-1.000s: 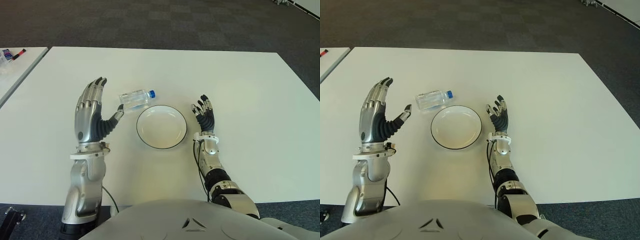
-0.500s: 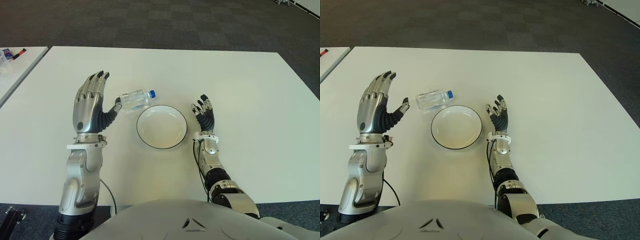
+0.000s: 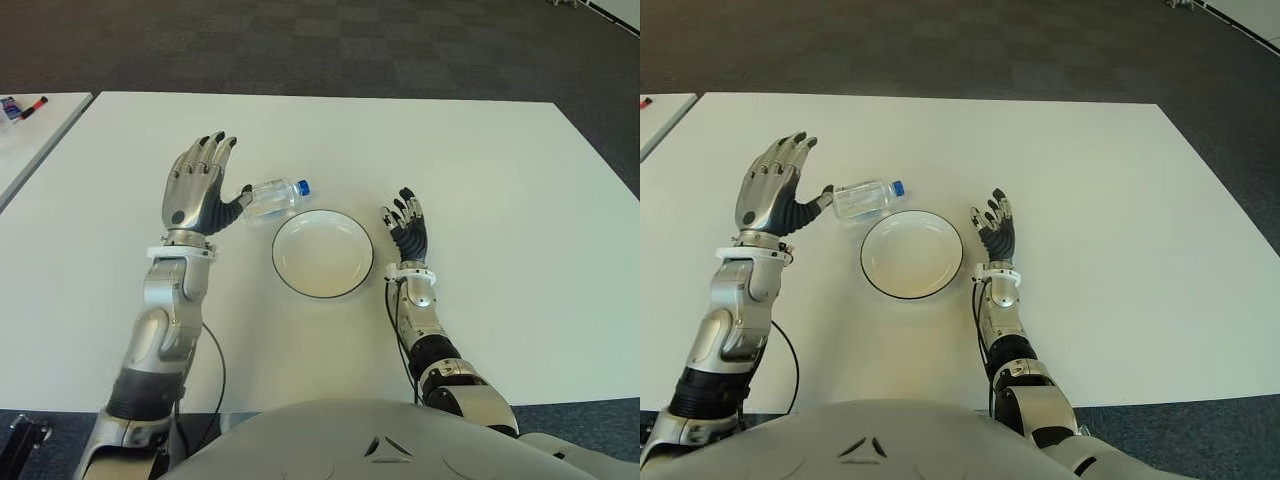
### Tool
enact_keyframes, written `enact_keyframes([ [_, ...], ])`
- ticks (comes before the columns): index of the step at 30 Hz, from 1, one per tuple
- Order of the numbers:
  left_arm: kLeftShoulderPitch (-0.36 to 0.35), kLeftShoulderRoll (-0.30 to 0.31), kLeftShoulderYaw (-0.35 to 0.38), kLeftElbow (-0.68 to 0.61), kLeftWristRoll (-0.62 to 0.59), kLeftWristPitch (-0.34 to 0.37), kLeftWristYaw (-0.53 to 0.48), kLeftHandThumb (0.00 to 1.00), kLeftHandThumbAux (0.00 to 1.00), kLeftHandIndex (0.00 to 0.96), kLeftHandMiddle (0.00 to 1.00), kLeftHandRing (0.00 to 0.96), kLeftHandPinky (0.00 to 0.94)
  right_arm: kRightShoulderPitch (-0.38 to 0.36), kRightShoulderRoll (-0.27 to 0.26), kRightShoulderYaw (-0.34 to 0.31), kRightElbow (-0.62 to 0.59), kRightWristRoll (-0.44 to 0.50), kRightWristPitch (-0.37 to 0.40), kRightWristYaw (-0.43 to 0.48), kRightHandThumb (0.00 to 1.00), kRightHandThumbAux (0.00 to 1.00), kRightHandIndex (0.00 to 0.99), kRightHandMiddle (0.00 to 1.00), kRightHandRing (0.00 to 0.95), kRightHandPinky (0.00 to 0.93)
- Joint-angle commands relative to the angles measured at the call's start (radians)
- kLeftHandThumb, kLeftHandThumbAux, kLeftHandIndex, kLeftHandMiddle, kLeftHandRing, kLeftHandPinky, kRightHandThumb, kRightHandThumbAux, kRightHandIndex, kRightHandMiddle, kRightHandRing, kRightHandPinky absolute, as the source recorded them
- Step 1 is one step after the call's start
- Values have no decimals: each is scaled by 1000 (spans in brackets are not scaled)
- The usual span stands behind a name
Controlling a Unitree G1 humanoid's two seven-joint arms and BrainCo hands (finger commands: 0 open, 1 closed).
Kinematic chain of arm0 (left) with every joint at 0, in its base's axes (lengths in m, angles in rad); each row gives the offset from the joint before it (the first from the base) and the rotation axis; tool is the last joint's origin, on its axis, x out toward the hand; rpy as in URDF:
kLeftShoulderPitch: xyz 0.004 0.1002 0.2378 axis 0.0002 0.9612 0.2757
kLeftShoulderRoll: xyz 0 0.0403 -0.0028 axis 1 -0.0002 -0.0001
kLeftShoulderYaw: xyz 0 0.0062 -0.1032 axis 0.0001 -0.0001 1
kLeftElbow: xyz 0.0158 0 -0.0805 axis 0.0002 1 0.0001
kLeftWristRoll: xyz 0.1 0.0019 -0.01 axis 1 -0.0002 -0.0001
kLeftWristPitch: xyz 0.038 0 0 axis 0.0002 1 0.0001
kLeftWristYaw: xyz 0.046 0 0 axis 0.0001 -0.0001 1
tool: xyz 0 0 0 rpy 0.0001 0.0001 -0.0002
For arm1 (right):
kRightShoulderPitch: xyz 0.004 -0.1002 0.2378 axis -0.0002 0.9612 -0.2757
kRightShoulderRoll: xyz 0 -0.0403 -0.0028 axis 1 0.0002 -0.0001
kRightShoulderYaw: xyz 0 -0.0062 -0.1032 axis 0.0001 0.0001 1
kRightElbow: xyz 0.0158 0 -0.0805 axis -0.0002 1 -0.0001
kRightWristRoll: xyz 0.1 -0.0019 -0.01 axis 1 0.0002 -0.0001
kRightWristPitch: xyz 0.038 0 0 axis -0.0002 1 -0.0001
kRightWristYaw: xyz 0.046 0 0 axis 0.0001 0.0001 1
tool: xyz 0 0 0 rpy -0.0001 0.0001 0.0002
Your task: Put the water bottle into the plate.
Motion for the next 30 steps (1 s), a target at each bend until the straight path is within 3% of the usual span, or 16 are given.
enact_keyframes([
  [1, -67, 31, -33, 82, 16, 25, -49, 513, 544, 0, 15, 1, 52, 51, 42, -7, 56, 8, 45, -2, 56, 724, 81, 89, 88, 132],
  [11, -174, 75, -93, 151, 33, 64, -119, 515, 552, 0, 40, 20, 68, 47, 37, -5, 66, 3, 46, -1, 53, 718, 84, 93, 94, 136],
  [30, -257, 98, -146, 215, -9, 102, -221, 527, 571, 0, 84, 74, 134, 48, 40, -6, 66, 6, 40, 0, 53, 722, 87, 96, 94, 135],
])
